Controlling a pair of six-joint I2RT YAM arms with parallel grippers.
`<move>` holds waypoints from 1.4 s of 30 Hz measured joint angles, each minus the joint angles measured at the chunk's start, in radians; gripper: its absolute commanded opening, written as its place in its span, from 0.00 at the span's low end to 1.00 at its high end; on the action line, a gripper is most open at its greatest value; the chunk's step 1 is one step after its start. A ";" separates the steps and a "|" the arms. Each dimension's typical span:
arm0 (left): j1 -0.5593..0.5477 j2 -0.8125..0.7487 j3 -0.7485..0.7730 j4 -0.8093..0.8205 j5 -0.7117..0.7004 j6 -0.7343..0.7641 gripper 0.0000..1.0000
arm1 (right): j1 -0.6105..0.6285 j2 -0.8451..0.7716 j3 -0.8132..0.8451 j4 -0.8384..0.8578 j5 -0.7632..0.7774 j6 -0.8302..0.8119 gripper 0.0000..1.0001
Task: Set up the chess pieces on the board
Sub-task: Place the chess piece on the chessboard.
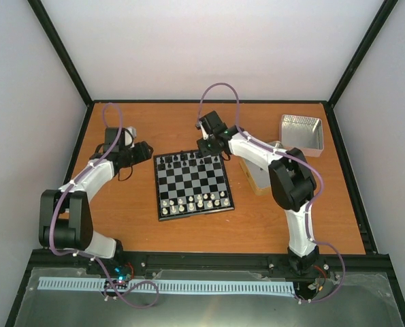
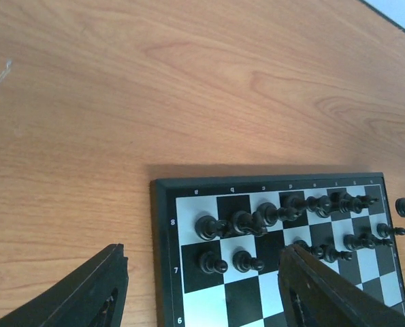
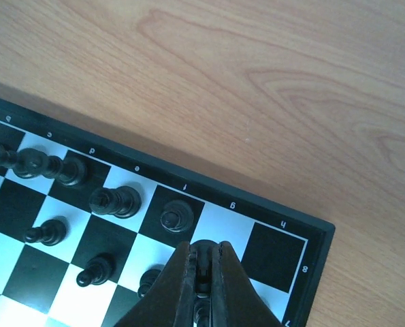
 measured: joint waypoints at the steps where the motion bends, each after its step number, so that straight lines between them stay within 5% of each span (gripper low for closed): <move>1: 0.000 0.006 -0.001 -0.003 -0.003 -0.008 0.62 | 0.000 0.004 -0.011 0.011 -0.002 0.000 0.03; 27: 0.000 0.055 -0.010 -0.006 0.010 -0.051 0.62 | 0.000 0.074 -0.076 0.138 0.016 0.019 0.07; 36: 0.000 0.055 -0.014 -0.006 0.023 -0.051 0.62 | 0.000 0.077 -0.076 0.123 0.029 0.031 0.40; 42: 0.000 0.055 -0.019 0.000 0.026 -0.051 0.62 | -0.023 0.011 -0.073 0.035 0.038 0.113 0.50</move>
